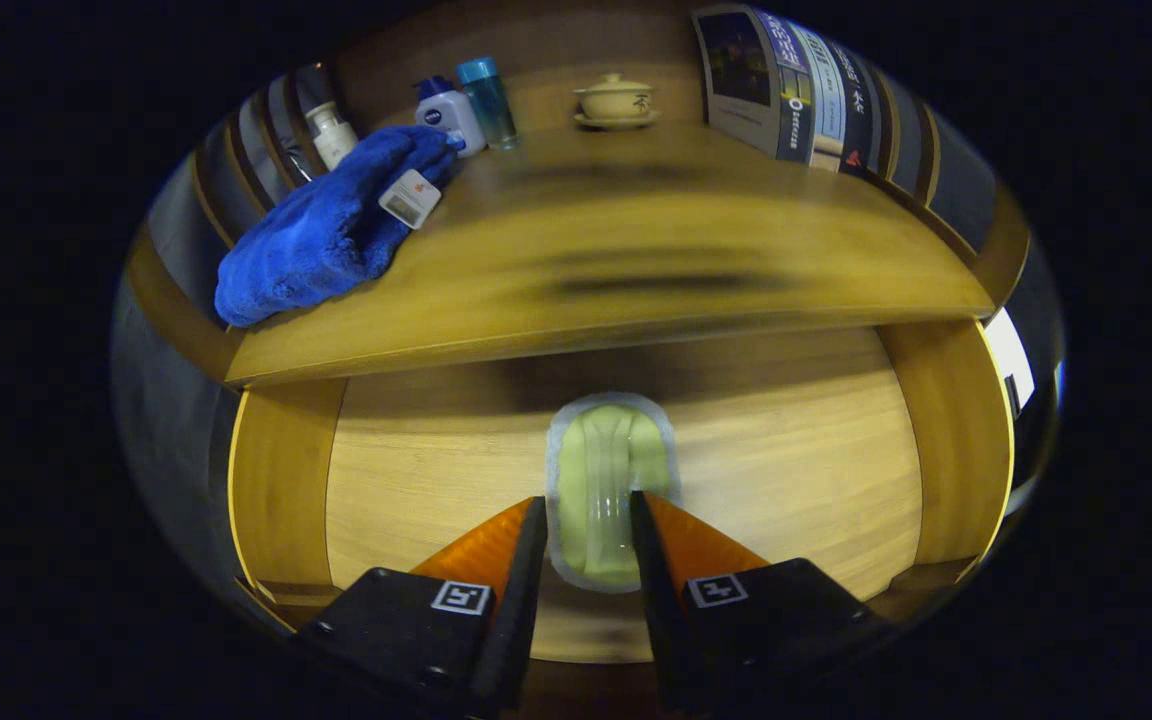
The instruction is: Pull open the drawer, take out the items inside it, and place them on the countertop above the cabinet.
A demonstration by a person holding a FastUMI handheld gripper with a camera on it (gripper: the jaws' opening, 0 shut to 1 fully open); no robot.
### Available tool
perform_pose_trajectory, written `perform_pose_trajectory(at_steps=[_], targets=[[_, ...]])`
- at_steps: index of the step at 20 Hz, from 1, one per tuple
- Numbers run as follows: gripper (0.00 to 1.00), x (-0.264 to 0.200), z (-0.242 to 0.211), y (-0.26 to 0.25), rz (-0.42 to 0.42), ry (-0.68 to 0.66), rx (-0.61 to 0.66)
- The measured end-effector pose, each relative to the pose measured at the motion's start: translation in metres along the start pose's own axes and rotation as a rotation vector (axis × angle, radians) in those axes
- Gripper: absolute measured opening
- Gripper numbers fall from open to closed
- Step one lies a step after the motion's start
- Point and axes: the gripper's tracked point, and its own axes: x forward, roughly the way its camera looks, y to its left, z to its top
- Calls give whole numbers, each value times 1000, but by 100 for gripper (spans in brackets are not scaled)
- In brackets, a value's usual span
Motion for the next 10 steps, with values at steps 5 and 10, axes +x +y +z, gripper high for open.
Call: perform_pose_trajectory(at_steps=[5,10], targets=[[30,-6,-3,-3,-5,11,49],[23,-16,-9,-1,-4,5,86]])
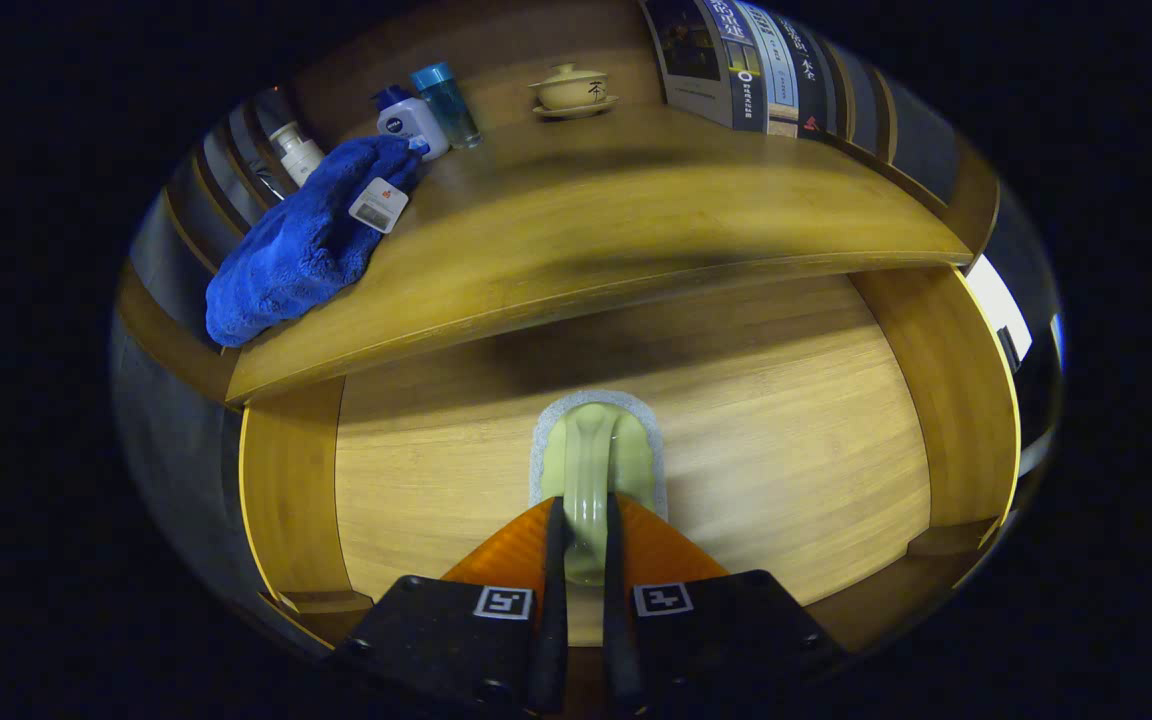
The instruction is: Pull open the drawer, take out the items inside it, and place them on the countertop above the cabinet.
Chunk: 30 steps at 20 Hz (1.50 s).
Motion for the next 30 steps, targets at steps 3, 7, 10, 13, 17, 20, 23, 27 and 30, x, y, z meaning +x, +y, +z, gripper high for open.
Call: perform_pose_trajectory(at_steps=[3,7,10,13,17,20,23,27,30], targets=[[23,-17,5,3,3,-34,-12],[23,-43,14,13,22,-69,-33],[23,-66,22,14,16,-87,-53],[23,-87,34,17,20,-115,-60],[23,-111,50,17,28,-143,-66],[23,-129,74,19,44,-187,-44],[23,-139,97,22,44,-212,-50],[23,-139,130,33,46,-230,-50],[23,-129,153,41,35,-233,-55]])
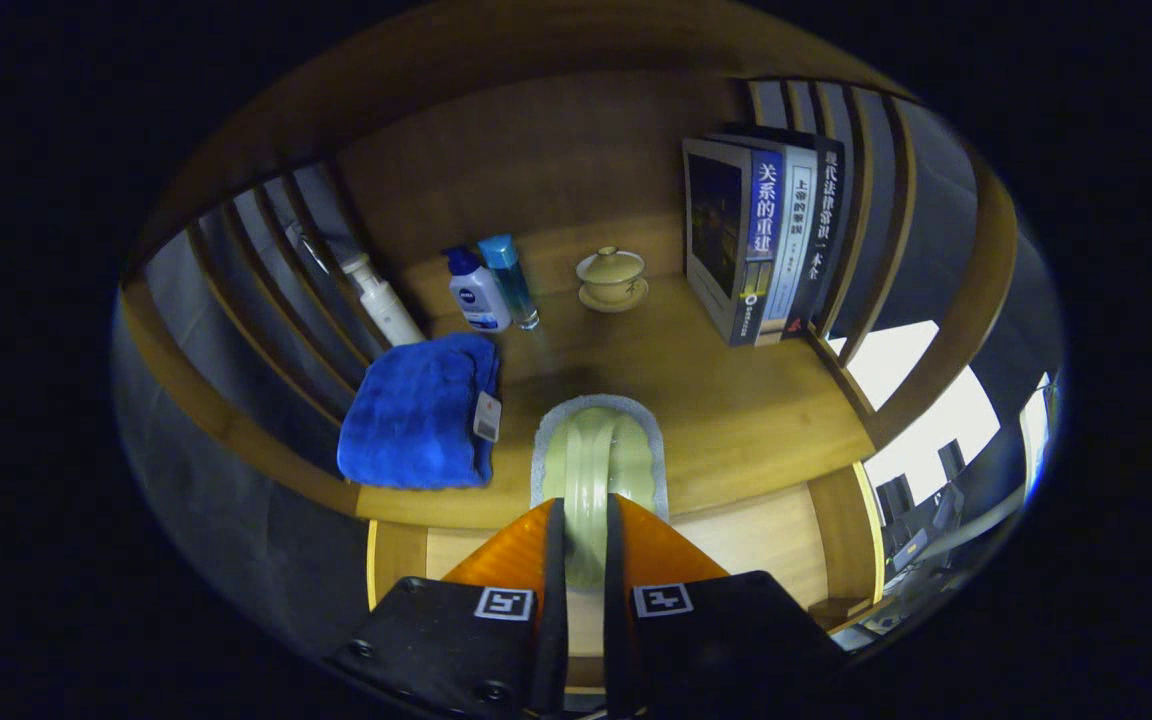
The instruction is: Pull open the drawer, take out the items inside it, and place them on the countertop above the cabinet.
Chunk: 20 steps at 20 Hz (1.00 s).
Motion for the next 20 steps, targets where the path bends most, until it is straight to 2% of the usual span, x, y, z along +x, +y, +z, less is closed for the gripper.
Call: perform_pose_trajectory(at_steps=[9,13,15,18,20], targets=[[23,85,41,-9,-77,40,26],[23,97,45,-15,-99,29,43],[26,94,47,-16,-94,14,40],[36,87,51,-21,-118,-36,36],[51,83,47,-21,-123,-62,38]])
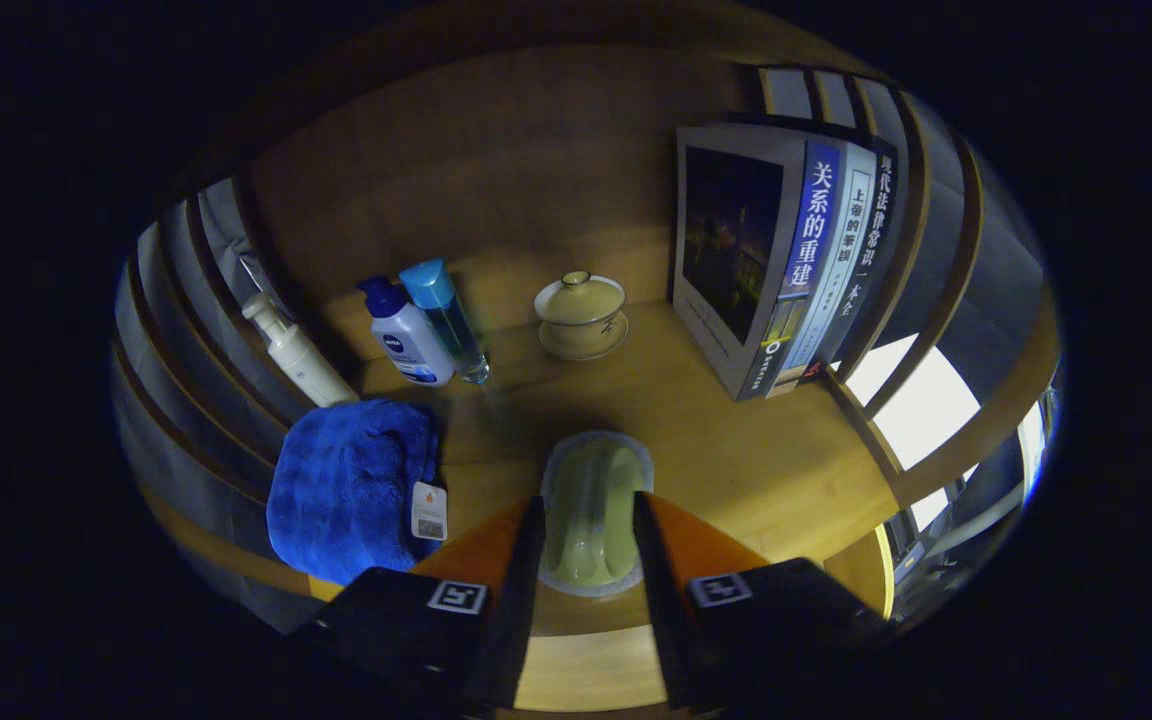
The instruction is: Pull open the drawer, take out the items inside it, and place them on the countertop above the cabinet.
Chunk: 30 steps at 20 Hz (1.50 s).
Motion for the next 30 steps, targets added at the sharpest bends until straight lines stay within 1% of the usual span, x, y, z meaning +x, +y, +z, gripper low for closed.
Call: perform_pose_trajectory(at_steps=[3,4,6,12,15,17,19,23,27,30], targets=[[79,-11,-4,-1,4,-45,27],[91,-17,-3,-3,-4,-68,37],[100,-28,-4,-3,6,-102,48],[99,-69,-10,-3,39,-191,75],[99,-89,-18,-7,53,-228,65],[99,-106,-25,-10,49,-268,57],[99,-124,-28,-15,35,-335,30],[99,-149,-48,-18,47,-415,11],[99,-167,-70,-35,49,-506,-16],[99,-185,-86,-44,80,-578,-12]])
